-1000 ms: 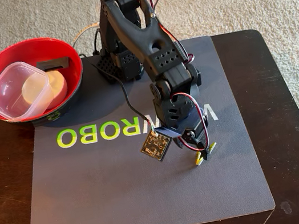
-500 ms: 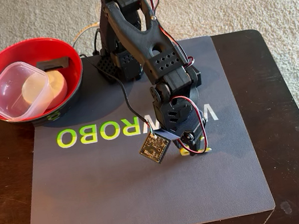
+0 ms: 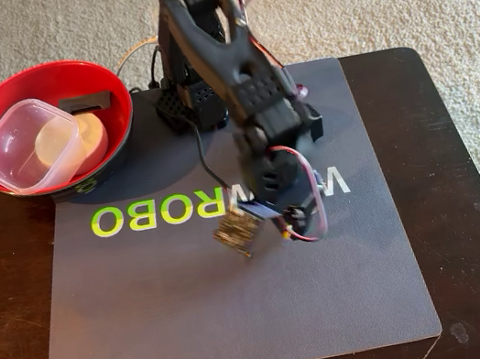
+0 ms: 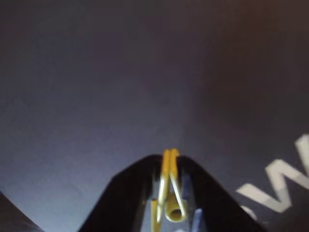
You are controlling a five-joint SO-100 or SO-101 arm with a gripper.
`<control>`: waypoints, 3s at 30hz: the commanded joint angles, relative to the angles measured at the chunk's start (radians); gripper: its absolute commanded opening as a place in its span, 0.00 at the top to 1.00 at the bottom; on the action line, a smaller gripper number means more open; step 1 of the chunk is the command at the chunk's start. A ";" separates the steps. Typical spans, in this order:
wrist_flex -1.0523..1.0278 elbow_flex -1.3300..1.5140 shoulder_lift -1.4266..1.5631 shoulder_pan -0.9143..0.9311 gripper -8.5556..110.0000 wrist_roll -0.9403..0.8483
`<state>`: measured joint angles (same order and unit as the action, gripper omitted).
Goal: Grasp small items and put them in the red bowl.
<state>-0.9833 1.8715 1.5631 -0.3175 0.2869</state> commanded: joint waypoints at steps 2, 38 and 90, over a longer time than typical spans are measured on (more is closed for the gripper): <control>-0.063 0.067 0.258 0.081 0.93 -0.025; -0.588 0.035 0.581 1.778 0.82 0.752; -0.356 0.660 0.896 -0.537 0.63 0.980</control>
<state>-1.3683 2.5495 2.4697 -0.8268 1.2563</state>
